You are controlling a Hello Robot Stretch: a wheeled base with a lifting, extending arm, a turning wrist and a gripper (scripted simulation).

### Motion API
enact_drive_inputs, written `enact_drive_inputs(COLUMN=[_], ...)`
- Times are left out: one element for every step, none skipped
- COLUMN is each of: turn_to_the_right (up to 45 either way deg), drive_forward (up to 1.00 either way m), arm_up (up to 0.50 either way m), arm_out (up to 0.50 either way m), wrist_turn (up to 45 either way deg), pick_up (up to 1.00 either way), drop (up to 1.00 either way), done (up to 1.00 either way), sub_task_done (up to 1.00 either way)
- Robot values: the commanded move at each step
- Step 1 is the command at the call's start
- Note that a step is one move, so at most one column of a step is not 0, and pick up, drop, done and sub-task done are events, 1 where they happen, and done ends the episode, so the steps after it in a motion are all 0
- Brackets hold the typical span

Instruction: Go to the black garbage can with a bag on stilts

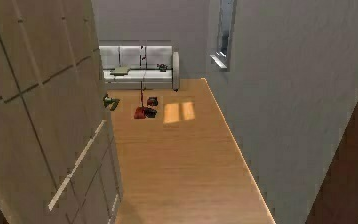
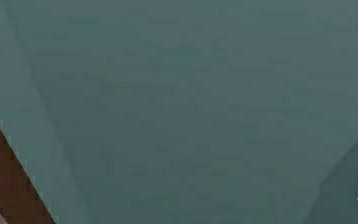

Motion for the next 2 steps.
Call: enact_drive_inputs(turn_to_the_right=[0.0,-6.0], drive_forward=[1.0,0.0], arm_up=[0.0,0.0], arm_out=[0.0,0.0], wrist_turn=[0.0,0.0], pick_up=[0.0,0.0], drop=[0.0,0.0], done=[0.0,0.0], sub_task_done=[0.0,0.0])
